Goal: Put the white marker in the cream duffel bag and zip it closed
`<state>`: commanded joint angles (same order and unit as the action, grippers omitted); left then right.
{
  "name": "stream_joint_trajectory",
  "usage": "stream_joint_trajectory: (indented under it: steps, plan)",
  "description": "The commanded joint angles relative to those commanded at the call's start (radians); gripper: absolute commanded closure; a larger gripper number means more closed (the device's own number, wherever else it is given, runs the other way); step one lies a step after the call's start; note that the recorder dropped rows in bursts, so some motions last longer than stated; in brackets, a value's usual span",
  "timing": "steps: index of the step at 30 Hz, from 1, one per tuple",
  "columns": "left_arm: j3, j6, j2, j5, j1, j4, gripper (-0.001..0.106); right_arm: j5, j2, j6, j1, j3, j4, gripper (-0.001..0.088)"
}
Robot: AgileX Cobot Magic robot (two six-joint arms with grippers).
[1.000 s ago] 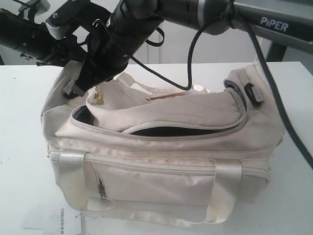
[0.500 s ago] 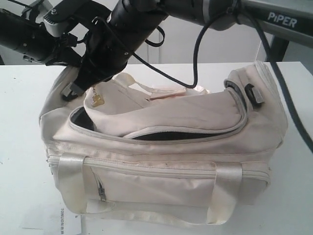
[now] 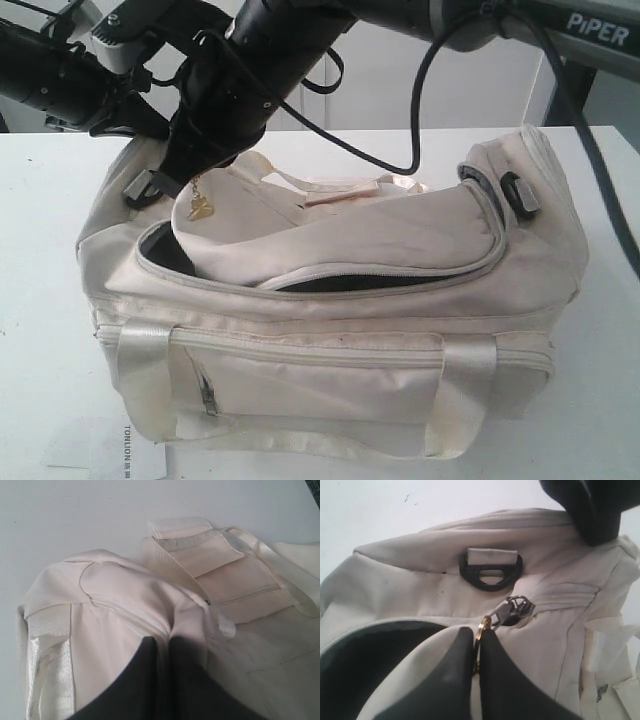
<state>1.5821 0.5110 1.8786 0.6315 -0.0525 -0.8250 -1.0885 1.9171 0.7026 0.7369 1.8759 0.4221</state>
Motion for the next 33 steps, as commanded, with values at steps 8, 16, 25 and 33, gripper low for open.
stream_joint_trajectory:
  steps: [8,16,25,33]
  plan:
    - [0.0,-0.011,0.0,-0.026,0.007,0.004,0.105,-0.053,-0.008,0.071,0.0,0.0,0.03,0.0868]
    - [0.0,-0.024,0.0,-0.028,0.043,-0.002,0.105,0.118,-0.073,0.109,0.0,0.0,-0.045,0.0868]
    - [0.0,-0.024,0.0,-0.036,0.053,-0.002,0.105,0.009,-0.046,0.017,0.0,-0.003,-0.026,0.0868]
    - [0.0,-0.026,0.0,-0.038,0.053,-0.002,0.105,-0.064,-0.068,0.033,0.0,-0.002,0.09,0.0868]
